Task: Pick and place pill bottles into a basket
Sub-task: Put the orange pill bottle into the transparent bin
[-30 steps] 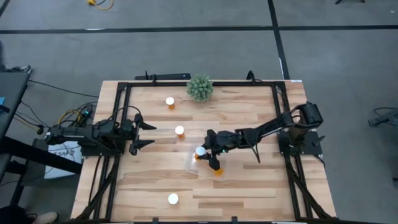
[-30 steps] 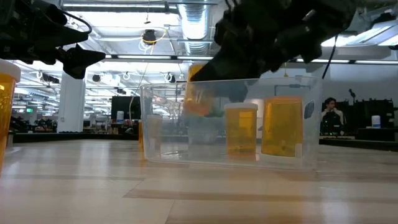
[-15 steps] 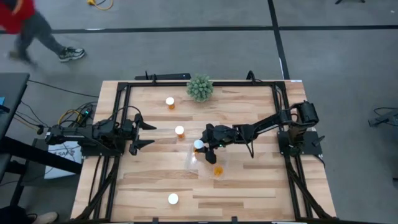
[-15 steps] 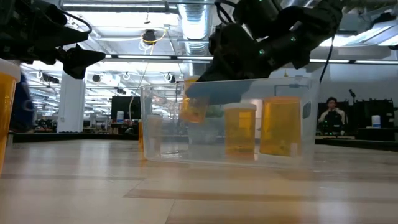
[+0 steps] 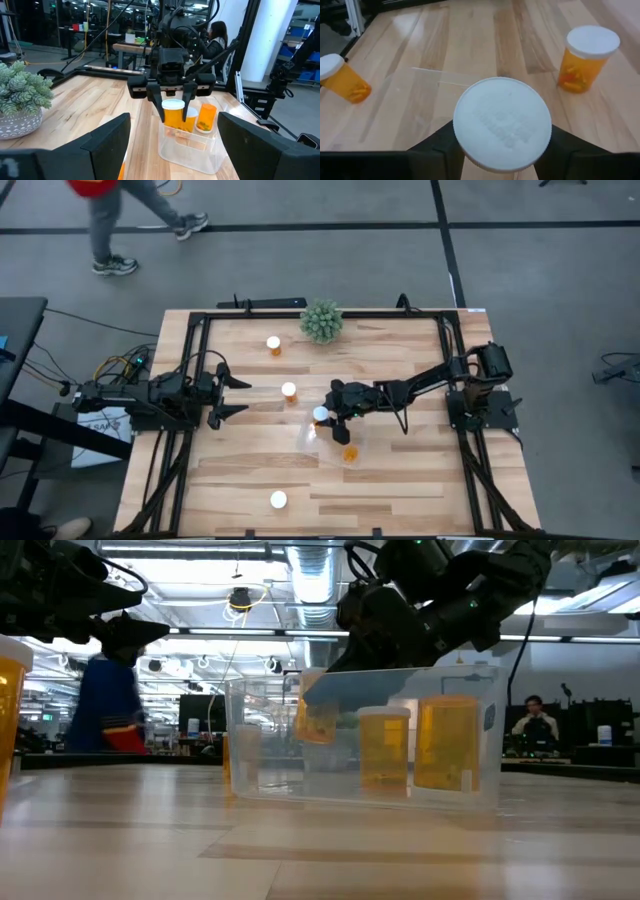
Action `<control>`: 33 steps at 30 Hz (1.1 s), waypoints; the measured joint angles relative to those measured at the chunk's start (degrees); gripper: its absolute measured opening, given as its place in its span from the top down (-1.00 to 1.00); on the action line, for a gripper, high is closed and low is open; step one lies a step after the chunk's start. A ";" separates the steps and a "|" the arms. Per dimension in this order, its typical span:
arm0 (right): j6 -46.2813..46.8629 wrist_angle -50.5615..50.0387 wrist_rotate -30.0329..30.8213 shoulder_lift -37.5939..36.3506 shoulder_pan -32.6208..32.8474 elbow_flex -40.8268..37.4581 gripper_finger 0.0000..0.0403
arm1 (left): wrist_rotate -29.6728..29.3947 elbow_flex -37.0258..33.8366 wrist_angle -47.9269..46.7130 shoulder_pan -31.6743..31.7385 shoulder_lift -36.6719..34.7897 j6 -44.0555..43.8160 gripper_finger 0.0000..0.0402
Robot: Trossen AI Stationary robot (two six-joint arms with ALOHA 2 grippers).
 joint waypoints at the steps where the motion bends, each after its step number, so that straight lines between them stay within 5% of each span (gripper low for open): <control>1: -0.35 0.01 0.11 0.00 0.00 0.00 0.11 | 0.00 0.00 0.00 0.00 -0.02 0.00 -0.45; 15: -0.41 0.22 0.64 0.00 -0.15 0.00 -0.37 | 0.00 0.01 0.00 0.00 -0.02 0.01 -0.45; 27: -0.49 -0.74 0.58 -0.02 -0.13 7.04 -0.43 | -0.01 0.01 0.01 0.00 -0.01 0.00 -0.45; 33: -1.05 -6.62 -4.32 -0.04 1.39 11.92 -0.43 | -0.01 0.00 0.00 -0.01 -0.02 0.01 -0.45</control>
